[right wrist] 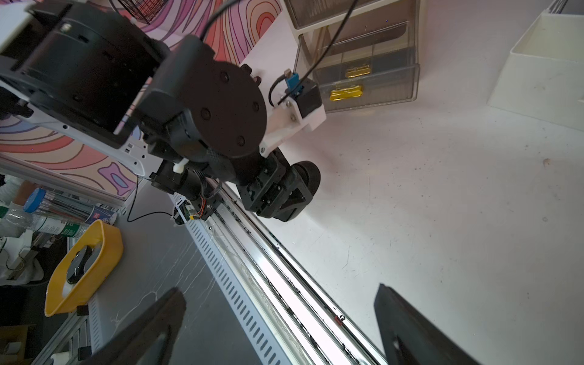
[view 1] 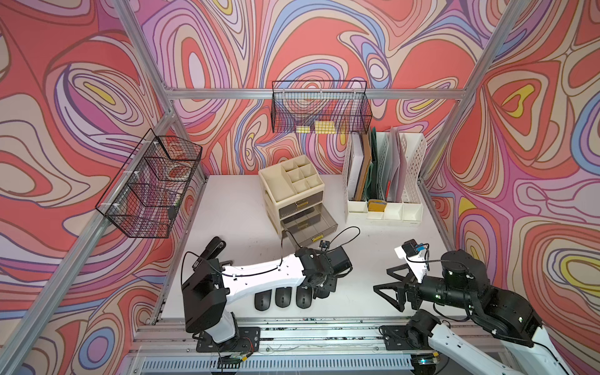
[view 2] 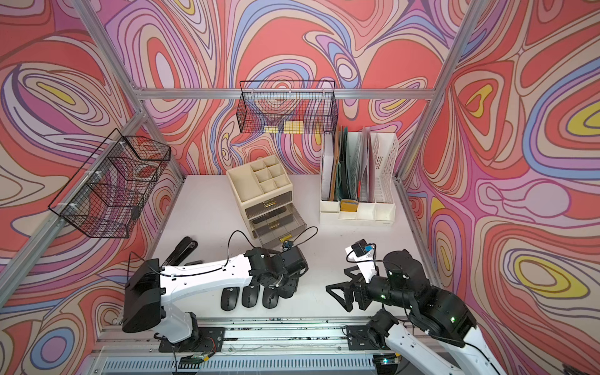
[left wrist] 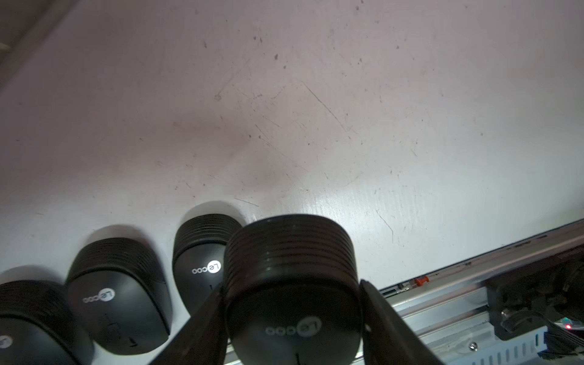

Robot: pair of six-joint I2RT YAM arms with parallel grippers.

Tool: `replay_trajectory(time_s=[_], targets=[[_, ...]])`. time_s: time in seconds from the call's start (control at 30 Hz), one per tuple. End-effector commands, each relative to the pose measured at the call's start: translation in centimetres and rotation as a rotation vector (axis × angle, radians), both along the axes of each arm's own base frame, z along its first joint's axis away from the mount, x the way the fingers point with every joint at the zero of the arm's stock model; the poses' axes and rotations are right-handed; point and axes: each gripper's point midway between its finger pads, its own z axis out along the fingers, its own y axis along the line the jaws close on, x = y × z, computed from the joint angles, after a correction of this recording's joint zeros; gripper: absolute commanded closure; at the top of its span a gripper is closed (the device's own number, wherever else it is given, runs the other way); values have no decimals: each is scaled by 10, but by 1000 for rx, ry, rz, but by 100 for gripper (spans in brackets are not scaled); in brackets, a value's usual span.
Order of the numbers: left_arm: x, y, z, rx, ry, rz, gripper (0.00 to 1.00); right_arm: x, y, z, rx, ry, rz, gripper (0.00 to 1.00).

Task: Take the mice out of the drawer
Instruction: Place the mouse at the center of the board.

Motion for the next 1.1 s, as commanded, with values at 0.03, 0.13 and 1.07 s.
replay_trajectory(time_s=[0.03, 0.13, 1.07], targets=[[-10, -18, -20, -50, 34, 40, 45, 2, 3, -6, -20, 14, 12, 2], [-14, -13, -35, -25, 46, 46, 45, 3, 3, -6, -22, 15, 10, 2], [-4, -4, -59, 81, -3, 22, 20, 4, -2, -3, -8, -4, -22, 2]])
